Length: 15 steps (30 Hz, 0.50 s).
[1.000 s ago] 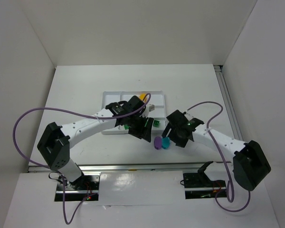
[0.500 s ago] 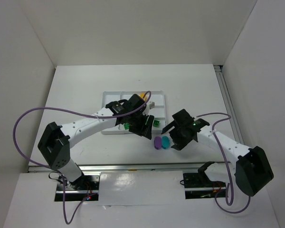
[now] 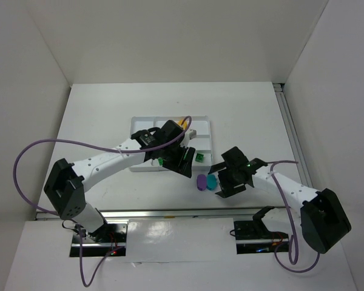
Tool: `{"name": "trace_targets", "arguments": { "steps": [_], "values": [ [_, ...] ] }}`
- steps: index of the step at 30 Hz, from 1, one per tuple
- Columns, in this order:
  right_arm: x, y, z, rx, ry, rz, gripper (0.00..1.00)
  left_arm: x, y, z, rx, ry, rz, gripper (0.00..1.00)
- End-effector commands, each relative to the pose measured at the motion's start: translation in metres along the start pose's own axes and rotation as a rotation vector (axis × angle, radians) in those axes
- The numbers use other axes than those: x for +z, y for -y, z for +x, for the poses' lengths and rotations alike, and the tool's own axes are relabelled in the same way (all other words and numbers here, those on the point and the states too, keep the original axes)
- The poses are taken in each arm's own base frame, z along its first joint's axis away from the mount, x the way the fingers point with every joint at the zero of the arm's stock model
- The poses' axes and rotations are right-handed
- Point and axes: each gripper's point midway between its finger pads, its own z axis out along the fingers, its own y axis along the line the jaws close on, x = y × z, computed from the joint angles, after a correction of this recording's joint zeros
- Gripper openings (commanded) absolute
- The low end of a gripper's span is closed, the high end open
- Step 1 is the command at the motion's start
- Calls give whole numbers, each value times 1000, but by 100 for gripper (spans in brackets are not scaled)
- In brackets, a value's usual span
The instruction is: Sort the legos into containers by color
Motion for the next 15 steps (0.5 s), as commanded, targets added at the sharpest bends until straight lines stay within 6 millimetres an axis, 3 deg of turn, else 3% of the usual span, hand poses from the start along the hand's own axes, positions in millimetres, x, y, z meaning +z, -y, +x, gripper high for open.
{"name": "trace_targets", "arguments": {
  "steps": [1, 5, 15],
  "values": [
    [7, -11, 3, 63, -19, -58, 90, -9, -3, 0, 38, 26, -6, 68],
    [21, -12, -1, 95, -36, -42, 90, -9, -3, 0, 47, 26, -6, 68],
    [29, -18, -3, 102, -40, -85, 91, -8, -1, -5, 56, 25, -7, 68]
  ]
}}
